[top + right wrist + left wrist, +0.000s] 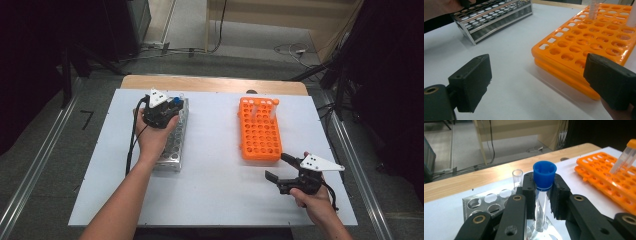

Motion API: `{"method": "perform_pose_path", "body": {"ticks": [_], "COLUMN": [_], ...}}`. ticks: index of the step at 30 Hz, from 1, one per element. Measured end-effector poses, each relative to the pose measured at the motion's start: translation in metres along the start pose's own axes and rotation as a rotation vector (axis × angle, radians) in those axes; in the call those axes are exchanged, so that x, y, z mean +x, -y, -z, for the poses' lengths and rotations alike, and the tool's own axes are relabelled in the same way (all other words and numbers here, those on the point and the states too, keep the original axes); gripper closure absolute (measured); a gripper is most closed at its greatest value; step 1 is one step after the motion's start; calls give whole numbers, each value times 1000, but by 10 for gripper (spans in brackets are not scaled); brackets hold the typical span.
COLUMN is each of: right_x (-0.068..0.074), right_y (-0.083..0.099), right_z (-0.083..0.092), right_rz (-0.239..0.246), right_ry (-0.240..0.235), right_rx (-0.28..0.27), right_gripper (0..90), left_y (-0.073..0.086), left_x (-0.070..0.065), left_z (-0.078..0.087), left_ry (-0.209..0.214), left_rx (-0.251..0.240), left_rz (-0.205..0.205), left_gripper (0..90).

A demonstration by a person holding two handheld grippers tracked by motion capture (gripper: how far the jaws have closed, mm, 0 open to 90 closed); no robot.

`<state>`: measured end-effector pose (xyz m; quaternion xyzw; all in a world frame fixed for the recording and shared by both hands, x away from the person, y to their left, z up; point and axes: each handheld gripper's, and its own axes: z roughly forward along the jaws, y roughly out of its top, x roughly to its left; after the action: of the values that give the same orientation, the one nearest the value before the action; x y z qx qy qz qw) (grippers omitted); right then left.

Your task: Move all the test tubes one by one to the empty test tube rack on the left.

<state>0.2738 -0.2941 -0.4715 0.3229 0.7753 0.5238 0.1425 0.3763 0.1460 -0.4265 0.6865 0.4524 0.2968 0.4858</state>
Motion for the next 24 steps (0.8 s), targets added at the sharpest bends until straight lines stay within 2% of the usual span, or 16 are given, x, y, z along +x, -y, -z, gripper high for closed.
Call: {"method": "perform_pose_path", "body": {"ticks": [13,19,24], "right_x": [-1,-2,-3], "right_y": [0,-2,-2], "right_z": [-1,1,0], "right_rz": [-2,-33,-37], "right_ry": [-5,-23,-20], "right_rx": [4,-14,-10], "right_gripper": [64,64,65], "left_y": [5,4,4], "left_x": [1,3,4], "left_z": [-7,-8,-8], "left_ry": [14,28,27], "left_rx": [80,108,125], "left_rz": [28,38,47], "left_gripper": [766,755,668]}}
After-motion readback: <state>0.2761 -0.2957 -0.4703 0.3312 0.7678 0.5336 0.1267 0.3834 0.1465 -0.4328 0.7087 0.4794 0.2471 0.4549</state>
